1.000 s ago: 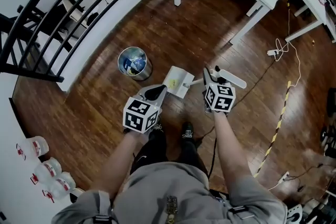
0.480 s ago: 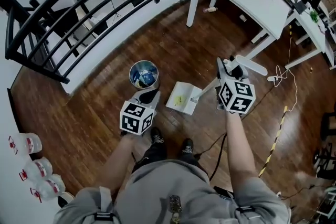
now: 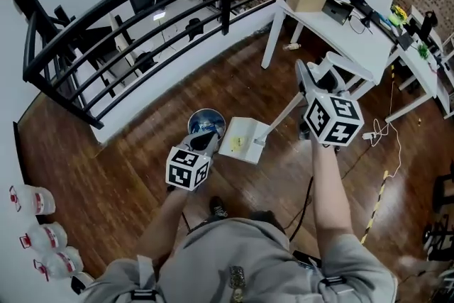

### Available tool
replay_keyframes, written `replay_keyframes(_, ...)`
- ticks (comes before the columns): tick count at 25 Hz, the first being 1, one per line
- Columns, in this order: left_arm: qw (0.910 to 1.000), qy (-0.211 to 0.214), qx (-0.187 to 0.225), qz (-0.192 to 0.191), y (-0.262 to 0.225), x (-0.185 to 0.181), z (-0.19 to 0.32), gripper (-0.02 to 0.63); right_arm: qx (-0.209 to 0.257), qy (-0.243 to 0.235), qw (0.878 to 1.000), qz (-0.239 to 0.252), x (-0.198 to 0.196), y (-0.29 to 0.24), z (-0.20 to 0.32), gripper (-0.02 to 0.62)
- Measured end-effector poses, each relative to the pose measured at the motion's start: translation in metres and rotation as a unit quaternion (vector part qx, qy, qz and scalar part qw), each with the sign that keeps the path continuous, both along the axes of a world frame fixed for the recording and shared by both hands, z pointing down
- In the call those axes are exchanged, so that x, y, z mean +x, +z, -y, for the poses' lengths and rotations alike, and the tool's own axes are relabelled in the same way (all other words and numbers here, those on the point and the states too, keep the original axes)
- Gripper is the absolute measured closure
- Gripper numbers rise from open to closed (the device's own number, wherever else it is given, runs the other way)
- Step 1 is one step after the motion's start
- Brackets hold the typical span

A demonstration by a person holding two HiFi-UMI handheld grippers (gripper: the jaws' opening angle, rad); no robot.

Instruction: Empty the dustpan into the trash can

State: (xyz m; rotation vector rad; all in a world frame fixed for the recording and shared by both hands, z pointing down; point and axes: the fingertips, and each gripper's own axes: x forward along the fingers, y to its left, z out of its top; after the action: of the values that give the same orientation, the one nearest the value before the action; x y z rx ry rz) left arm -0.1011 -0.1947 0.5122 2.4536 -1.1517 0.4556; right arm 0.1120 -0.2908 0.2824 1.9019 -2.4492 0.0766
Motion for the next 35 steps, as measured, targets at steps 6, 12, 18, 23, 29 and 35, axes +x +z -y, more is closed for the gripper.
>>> replay_keyframes(6, 0.9993, -0.031, 0.019, 0.003, -0.013, -0.04, 0.022, 0.601, -0.006, -0.02, 1.0, -0.002, -0.05, 0.011, 0.034, 0.397)
replay_keyframes(12, 0.9971, -0.072, 0.02, 0.011, -0.014, -0.063, 0.052, 0.601, -0.008, -0.063, 0.998, -0.022, -0.102, 0.032, 0.078, 0.397)
replay_keyframes(18, 0.9939, -0.109, 0.007, 0.015, -0.014, -0.078, 0.079, 0.6, 0.014, -0.116, 0.992, -0.048, -0.153, 0.028, 0.108, 0.397)
replay_keyframes(23, 0.9919, -0.125, 0.018, 0.006, -0.025, -0.113, 0.104, 0.601, 0.02, -0.131, 0.989, -0.065, -0.199, 0.027, 0.138, 0.399)
replay_keyframes(29, 0.9915, -0.128, 0.02, -0.013, -0.025, -0.171, 0.13, 0.601, 0.019, -0.14, 0.985, -0.095, -0.27, 0.026, 0.166, 0.4)
replay_keyframes(35, 0.9906, -0.134, 0.006, -0.026, -0.018, -0.238, 0.142, 0.601, 0.017, -0.148, 0.979, -0.136, -0.357, 0.032, 0.187, 0.4)
